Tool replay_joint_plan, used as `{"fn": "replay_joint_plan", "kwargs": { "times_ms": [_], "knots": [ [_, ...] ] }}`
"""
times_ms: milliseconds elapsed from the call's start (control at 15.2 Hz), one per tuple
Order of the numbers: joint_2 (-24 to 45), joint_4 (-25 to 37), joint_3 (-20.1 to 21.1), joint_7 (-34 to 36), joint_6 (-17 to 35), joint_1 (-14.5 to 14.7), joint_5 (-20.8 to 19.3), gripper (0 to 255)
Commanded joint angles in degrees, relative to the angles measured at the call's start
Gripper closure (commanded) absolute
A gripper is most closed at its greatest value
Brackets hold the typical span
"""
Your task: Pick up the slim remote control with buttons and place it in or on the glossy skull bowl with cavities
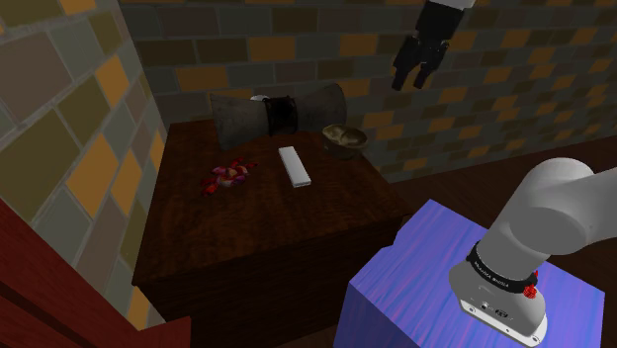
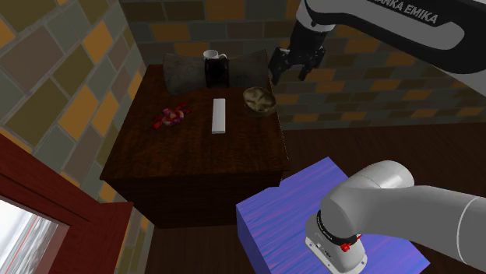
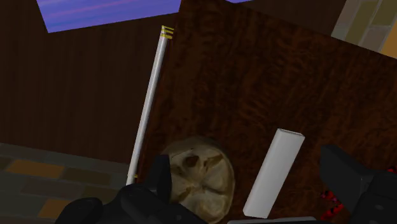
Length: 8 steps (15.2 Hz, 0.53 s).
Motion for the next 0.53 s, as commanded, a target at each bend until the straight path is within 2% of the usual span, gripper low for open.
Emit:
{"fn": "replay_joint_plan", "kwargs": {
  "times_ms": [0,462],
  "knots": [
    [0.0,0.0,0.0,0.0,0.0,0.0,0.0,0],
    [11.6,0.0,5.4,5.8,10.3,0.4,0.8,0]
  ]
}}
